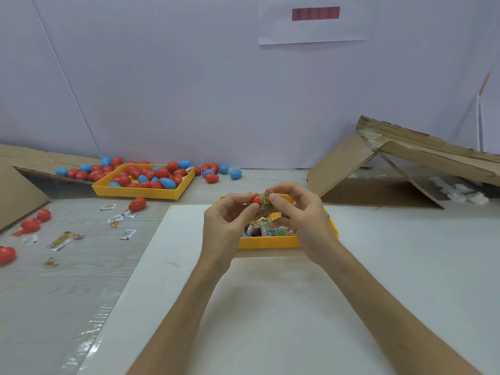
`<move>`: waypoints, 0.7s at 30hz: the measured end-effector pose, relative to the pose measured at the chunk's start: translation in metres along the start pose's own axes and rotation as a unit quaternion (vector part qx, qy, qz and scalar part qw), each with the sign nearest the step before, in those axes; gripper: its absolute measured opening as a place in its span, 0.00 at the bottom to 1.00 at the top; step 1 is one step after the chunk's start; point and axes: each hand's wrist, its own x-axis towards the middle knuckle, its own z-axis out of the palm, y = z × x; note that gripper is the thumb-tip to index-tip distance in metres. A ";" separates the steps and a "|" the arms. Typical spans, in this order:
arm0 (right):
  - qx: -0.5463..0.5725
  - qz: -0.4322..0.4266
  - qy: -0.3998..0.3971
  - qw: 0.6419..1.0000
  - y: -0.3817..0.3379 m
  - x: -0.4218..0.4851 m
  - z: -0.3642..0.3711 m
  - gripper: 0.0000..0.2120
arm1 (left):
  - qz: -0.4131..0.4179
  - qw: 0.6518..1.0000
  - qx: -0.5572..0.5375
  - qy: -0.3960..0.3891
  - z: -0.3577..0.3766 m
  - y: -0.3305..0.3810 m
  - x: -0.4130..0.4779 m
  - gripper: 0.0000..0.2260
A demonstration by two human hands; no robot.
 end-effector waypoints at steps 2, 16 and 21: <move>-0.021 -0.015 -0.011 1.000 -0.002 -0.001 0.000 0.11 | -0.017 0.999 -0.018 -0.023 -0.001 -0.001 0.000 0.06; -0.224 -0.140 0.010 0.964 -0.003 -0.004 0.001 0.19 | -0.151 0.980 -0.121 -0.056 -0.001 -0.003 0.002 0.09; -0.224 -0.132 -0.029 0.965 -0.007 0.000 -0.006 0.17 | -0.126 0.987 -0.052 -0.080 -0.004 0.001 0.002 0.11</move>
